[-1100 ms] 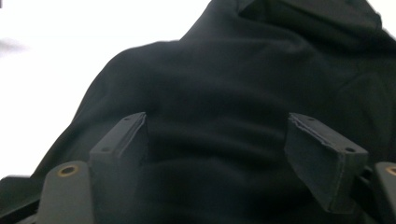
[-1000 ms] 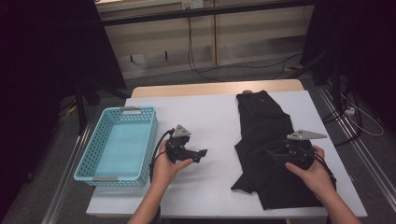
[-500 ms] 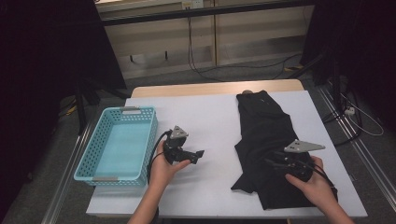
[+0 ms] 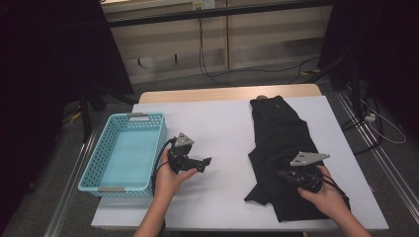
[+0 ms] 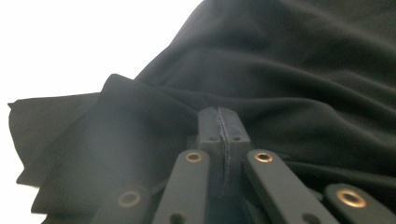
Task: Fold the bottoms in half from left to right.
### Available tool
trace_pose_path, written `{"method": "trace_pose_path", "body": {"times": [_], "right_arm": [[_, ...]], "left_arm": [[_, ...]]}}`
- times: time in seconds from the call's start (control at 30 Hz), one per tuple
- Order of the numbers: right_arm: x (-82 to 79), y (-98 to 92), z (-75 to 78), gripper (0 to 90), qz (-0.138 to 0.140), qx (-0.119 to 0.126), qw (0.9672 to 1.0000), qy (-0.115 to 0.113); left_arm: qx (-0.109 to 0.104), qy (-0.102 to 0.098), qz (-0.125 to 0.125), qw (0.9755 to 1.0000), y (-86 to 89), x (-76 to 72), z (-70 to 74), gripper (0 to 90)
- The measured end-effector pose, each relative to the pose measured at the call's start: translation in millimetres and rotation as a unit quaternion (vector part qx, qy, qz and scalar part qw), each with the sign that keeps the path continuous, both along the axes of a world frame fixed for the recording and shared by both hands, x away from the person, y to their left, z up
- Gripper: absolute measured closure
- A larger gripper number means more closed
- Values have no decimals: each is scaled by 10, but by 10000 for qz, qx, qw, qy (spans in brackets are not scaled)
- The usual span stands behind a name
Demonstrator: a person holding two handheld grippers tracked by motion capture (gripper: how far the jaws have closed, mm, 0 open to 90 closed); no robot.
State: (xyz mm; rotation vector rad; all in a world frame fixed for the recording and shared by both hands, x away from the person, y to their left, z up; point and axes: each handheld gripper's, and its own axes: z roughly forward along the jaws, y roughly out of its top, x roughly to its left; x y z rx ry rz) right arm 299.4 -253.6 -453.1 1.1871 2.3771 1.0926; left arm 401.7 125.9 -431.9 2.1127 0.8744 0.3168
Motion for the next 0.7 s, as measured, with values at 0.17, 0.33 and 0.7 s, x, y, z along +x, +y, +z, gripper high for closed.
{"method": "trace_pose_path", "body": {"times": [0.17,0.33,0.7], "right_arm": [[-26,-117,45,900,-32,89,9999,-51],[-119,-293,222,900,-125,294,9990,-303],[-425,-715,250,900,-331,317,9984,-335]], "left_arm": [[30,-11,16,10000,20,-4,-3,84],[48,7,-2,10000,17,2,-8,84],[53,26,-7,10000,-15,3,-15,86]]}}
